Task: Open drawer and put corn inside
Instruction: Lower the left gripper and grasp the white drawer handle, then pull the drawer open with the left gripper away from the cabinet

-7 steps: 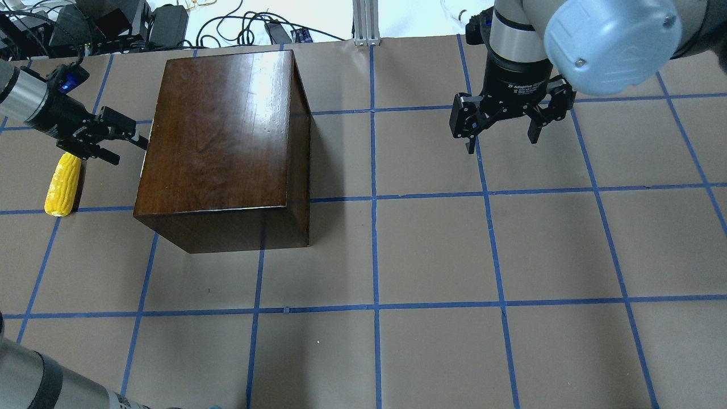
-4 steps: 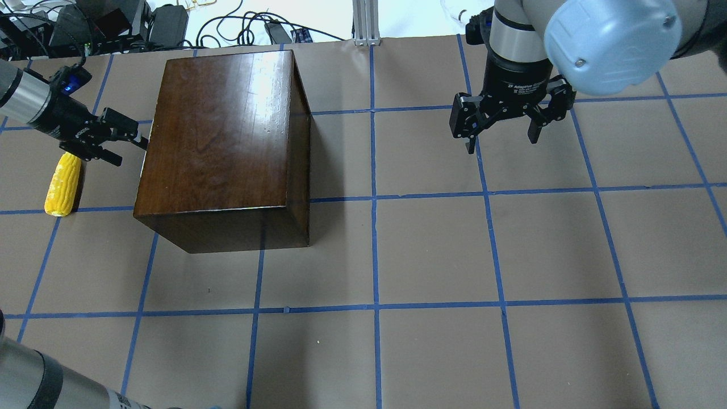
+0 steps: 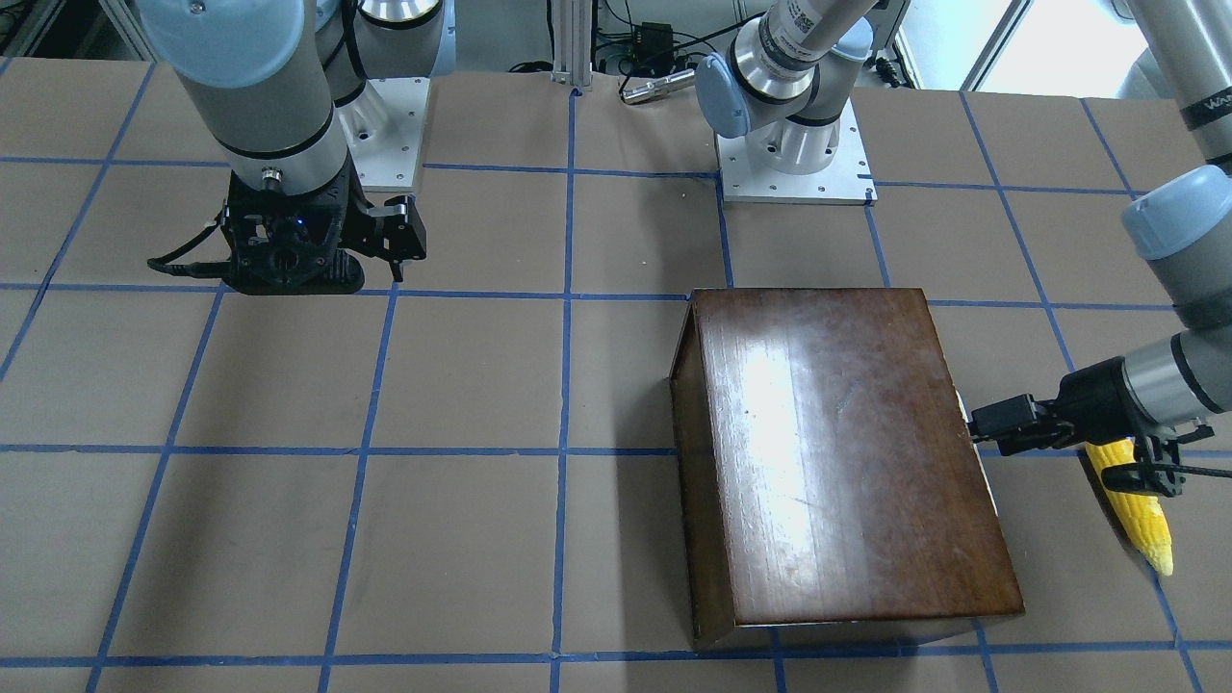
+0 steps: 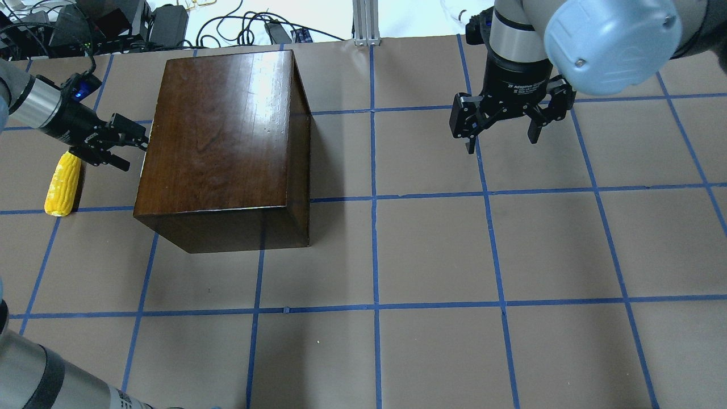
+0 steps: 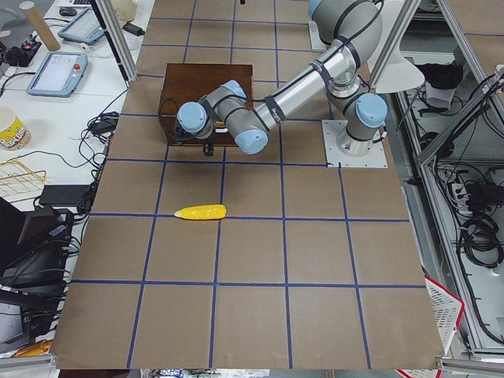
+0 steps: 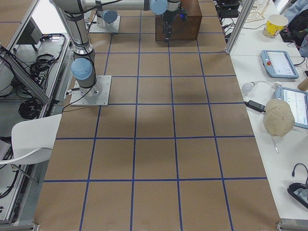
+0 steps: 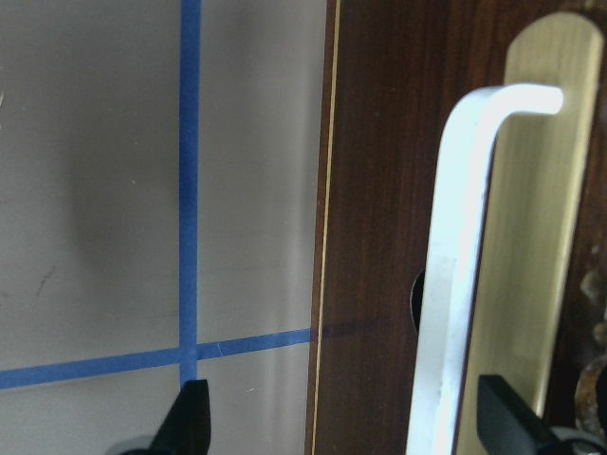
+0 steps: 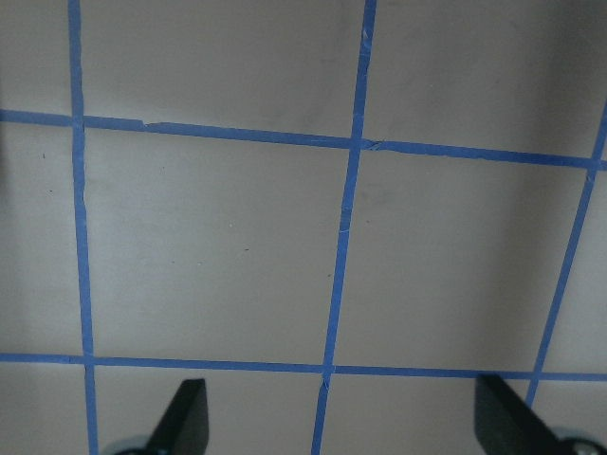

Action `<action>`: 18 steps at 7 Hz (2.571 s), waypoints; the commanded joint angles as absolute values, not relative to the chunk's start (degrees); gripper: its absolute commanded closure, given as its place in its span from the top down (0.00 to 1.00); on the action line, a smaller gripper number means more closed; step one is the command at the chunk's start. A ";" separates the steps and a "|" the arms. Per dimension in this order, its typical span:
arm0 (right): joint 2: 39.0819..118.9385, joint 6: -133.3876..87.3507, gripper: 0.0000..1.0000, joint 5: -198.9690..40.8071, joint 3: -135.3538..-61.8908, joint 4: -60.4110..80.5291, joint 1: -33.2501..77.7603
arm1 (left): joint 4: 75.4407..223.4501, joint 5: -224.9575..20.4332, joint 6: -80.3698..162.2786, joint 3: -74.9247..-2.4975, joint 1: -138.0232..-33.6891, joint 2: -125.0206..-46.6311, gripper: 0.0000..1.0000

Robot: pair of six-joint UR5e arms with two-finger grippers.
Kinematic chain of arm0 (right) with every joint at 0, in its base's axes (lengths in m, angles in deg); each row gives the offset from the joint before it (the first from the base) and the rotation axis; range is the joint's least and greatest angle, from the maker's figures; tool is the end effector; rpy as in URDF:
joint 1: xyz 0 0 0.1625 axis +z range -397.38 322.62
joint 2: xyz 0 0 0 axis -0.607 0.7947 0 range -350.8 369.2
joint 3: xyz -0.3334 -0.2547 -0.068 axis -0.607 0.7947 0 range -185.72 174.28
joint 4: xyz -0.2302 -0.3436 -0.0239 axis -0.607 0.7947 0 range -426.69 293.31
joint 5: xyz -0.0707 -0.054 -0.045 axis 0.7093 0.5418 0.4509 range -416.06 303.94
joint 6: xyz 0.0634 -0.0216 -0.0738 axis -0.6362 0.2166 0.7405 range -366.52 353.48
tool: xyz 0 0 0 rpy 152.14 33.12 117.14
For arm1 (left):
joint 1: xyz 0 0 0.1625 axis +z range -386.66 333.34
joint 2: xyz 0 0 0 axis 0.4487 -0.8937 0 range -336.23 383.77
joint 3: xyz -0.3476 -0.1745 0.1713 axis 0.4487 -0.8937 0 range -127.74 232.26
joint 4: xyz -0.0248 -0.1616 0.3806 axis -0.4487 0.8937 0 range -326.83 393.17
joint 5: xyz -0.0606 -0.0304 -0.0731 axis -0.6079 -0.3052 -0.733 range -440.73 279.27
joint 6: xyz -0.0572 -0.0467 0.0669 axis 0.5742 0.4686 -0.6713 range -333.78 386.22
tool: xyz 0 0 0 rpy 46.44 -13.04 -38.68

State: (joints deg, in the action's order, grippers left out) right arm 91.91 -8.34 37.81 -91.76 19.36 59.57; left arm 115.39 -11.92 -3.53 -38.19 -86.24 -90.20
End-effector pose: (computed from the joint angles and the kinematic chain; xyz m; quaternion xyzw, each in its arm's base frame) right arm 0.1900 -0.5126 0.4499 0.0467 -0.9963 -0.0608 0.0384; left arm 0.1571 -0.6020 0.2712 0.0323 -0.9724 -0.0319 0.2287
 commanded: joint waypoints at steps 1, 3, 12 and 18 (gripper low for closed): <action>91.91 -8.28 1.00 37.81 -91.76 19.36 59.57 | 115.43 -12.00 -3.48 -38.27 -86.25 -90.84 1.00; 91.91 -8.28 1.00 37.81 -91.76 19.36 59.57 | 115.43 -12.00 -3.57 -38.27 -86.25 -91.45 1.00; 91.91 -8.28 1.00 37.81 -91.76 19.36 59.57 | 112.27 -10.94 -4.45 -37.22 -85.90 -92.42 1.00; 91.91 -8.28 1.00 37.81 -91.76 19.36 59.57 | 110.60 -8.22 -5.24 -37.04 -85.46 -92.60 1.00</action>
State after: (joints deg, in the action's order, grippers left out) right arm 91.91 -8.28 37.81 -91.76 19.36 59.57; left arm 110.73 -8.70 -5.05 -37.10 -85.53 -92.57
